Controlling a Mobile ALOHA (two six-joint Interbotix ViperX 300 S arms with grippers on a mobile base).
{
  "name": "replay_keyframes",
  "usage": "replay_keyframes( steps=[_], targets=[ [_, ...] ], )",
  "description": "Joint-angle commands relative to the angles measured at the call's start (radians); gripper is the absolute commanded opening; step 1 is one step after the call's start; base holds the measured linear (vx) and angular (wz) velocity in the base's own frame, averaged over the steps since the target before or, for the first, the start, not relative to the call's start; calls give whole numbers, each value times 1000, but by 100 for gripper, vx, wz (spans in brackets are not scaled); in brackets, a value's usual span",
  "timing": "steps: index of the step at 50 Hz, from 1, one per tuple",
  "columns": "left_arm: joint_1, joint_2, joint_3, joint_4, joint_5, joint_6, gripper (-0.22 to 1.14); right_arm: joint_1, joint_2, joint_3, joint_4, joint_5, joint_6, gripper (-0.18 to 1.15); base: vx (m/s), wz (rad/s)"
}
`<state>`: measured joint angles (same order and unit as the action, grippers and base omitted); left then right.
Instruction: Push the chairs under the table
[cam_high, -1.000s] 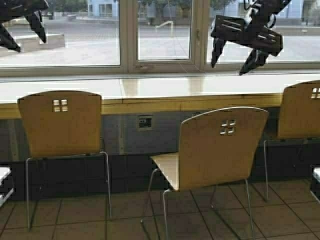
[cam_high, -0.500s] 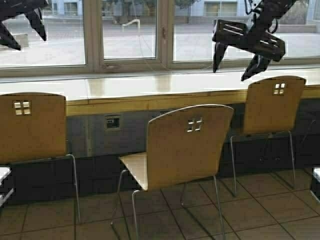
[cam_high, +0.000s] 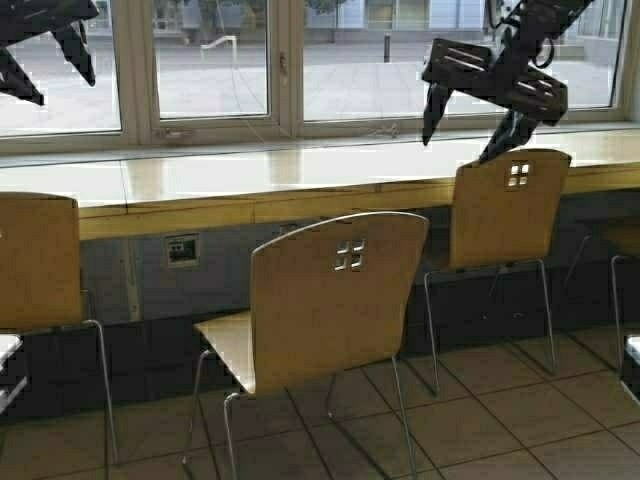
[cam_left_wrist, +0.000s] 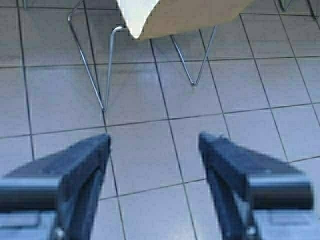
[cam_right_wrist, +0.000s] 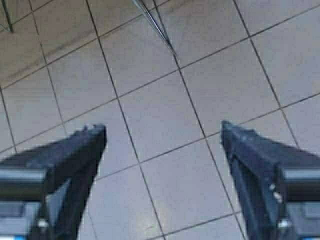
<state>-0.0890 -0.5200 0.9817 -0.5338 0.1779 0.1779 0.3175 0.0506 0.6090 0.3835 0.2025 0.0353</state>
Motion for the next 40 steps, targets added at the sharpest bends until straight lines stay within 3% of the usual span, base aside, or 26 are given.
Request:
replay_keyframes(
  steps=[1,8,20,27,40],
  targets=[
    [2,0,-17,-3,-6,2,89,3,-8,-17,25,-3,0,100,17,-6],
    [2,17,-15,-18,-6,-5,89,3,-6,-15,44,-3,0,100,20,-5],
    [2,95,-20,-170,-14,-81,89,3,11,-28,57,-5,0,100,24,-2],
    [-3,179,-40,-353,-34,-176,89,-8,38,-40,77,-3,3,100,27,1],
    [-189,402,-146,-600,-49,-245,89,-11,67,-89,206,-2,37,100,25,-2]
  ],
)
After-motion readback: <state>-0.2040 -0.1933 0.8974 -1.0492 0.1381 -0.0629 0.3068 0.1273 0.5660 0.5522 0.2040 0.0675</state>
